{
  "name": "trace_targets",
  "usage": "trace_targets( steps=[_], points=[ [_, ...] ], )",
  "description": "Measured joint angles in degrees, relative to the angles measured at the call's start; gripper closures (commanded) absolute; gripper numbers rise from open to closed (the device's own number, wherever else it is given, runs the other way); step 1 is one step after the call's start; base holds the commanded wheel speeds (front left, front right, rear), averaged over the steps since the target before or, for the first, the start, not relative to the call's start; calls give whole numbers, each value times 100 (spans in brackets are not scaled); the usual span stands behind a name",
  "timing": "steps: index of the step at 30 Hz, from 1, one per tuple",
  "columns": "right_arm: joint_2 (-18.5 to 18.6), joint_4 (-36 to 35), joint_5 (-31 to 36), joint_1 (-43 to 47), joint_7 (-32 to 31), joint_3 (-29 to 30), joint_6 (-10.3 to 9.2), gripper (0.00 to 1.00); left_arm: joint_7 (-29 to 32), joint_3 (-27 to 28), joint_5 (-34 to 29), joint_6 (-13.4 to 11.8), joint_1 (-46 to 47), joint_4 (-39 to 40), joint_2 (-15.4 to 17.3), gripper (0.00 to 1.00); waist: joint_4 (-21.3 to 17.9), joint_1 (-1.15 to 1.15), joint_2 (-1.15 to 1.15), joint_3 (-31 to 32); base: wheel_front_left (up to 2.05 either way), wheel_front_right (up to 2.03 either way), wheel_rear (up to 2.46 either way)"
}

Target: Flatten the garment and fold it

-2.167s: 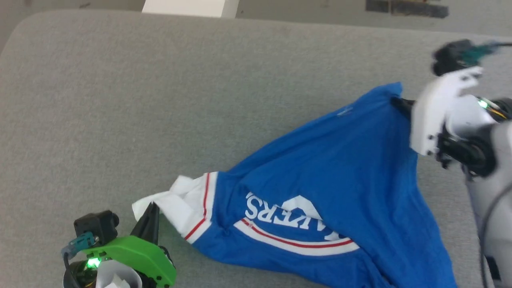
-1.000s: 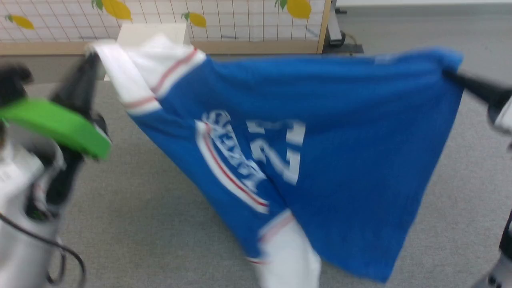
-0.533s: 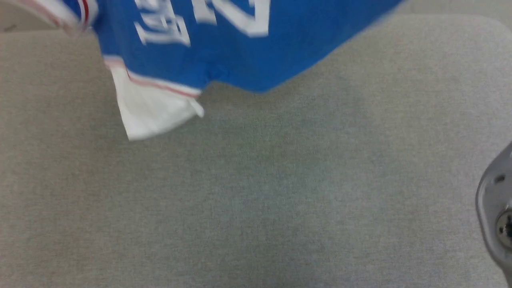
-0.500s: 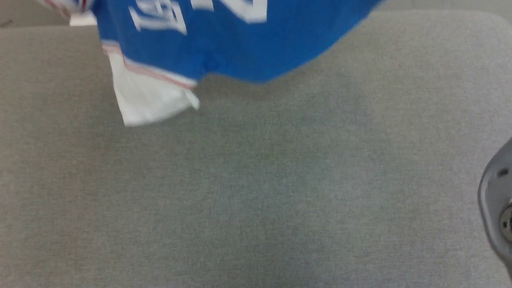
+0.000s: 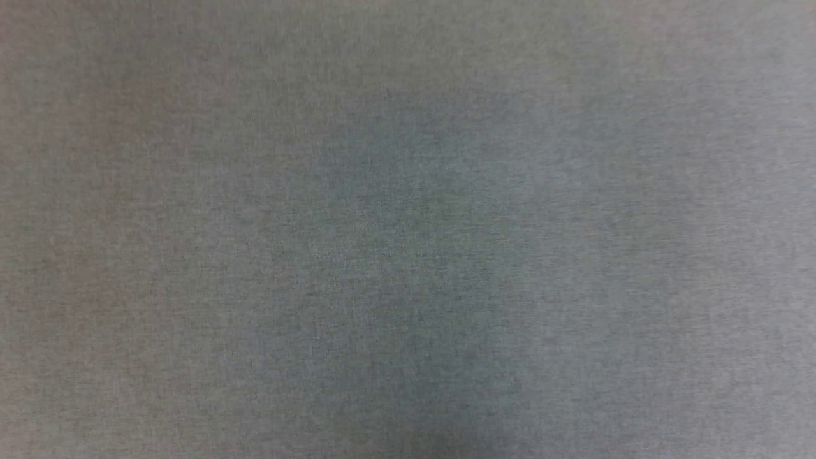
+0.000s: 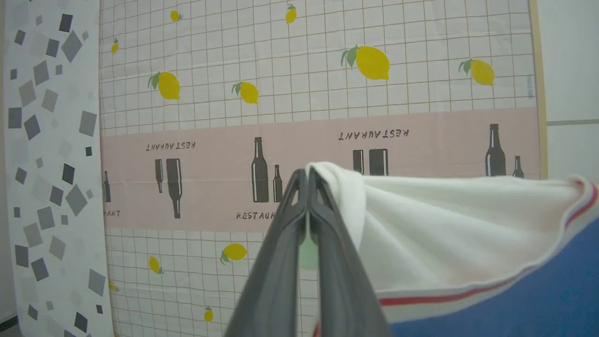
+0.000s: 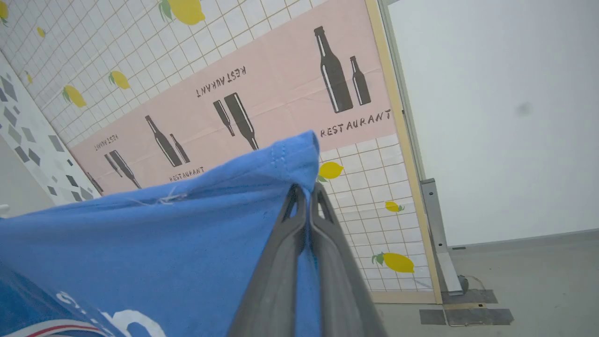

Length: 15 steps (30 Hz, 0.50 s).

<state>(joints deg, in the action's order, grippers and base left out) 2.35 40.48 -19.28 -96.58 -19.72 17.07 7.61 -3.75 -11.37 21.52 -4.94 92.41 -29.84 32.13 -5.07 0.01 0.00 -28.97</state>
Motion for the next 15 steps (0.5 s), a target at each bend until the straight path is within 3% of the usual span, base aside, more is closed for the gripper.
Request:
trace_targets(
  steps=[9,10,11,15],
  points=[
    [10,478,-159,369,49,-13,-2,100,-471,-175,209,442,-575,-646,-226,100,237,0,0,-293,0,0,0],
    [16,456,-189,537,2,-24,-3,100,-523,-210,234,523,-712,-709,-283,100,285,0,0,-291,0,0,0],
    [25,265,-355,1151,-118,-88,-4,100,-671,-287,339,778,-1113,-822,-407,100,392,0,0,-215,0,0,0],
    [33,-353,-886,2136,-215,-291,-4,100,-826,-321,630,1022,-1817,-823,-478,100,483,-1,0,13,0,0,0]
  ],
)
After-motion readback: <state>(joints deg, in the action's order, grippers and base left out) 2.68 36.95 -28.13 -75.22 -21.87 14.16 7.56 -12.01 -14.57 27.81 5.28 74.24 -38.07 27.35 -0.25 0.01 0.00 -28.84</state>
